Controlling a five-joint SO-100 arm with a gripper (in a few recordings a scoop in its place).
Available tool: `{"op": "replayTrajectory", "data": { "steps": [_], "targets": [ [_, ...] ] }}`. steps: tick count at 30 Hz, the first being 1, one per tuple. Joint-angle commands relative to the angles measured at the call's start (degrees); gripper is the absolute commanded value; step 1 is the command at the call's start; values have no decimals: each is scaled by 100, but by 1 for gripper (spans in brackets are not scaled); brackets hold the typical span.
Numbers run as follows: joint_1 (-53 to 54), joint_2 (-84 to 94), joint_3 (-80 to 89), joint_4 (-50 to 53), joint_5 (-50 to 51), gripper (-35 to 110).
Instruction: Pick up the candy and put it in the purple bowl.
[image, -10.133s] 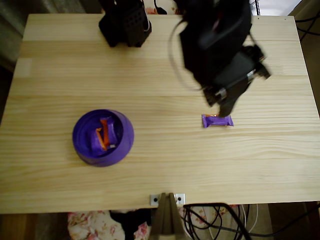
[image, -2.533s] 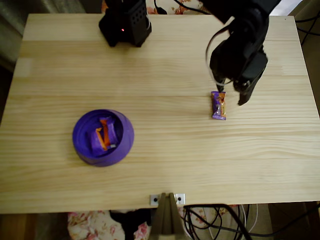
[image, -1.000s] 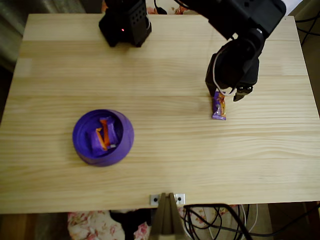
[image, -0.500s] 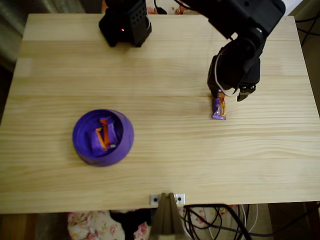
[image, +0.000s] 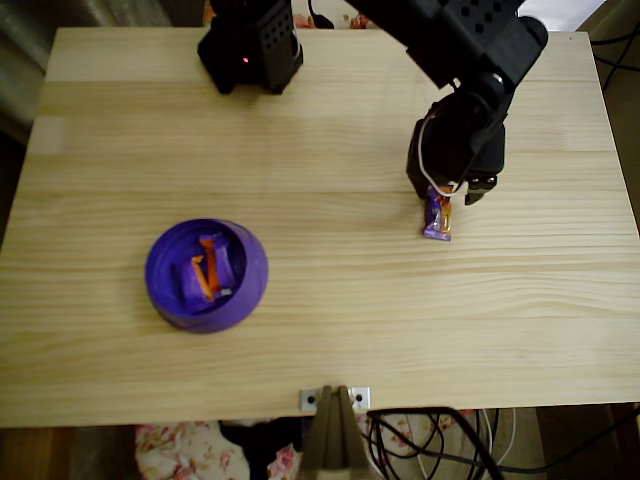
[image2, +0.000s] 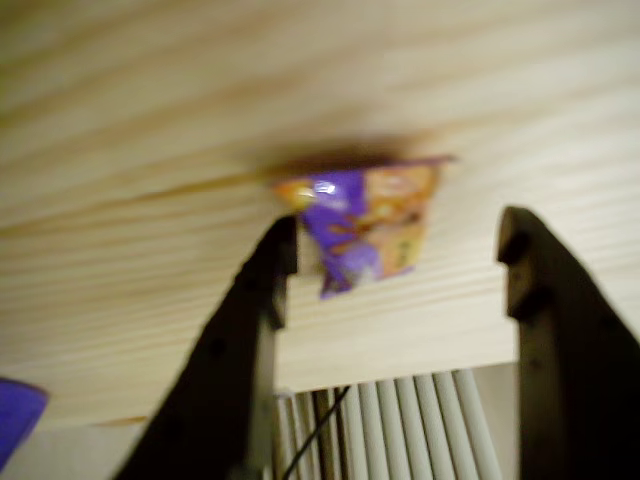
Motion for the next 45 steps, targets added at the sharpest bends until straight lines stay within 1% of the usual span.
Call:
{"op": "replayTrajectory", "data": {
  "steps": [1, 16, 18, 21, 27, 29, 30, 33, 38, 45],
  "targets": [
    [-44, 606, -18, -70, -44, 37],
    [167, 158, -158, -114, 114, 36],
    [149, 62, -211, -114, 193, 31],
    [141, -79, -264, -141, 281, 30],
    [141, -343, -510, -53, 378, 21],
    [141, -343, -510, -79, 396, 13],
    [141, -343, -510, -88, 396, 11],
    [149, -308, -519, -79, 378, 10],
    [149, -316, -580, 44, 466, 3],
    [264, -18, -712, 272, 510, 3]
  ]
}}
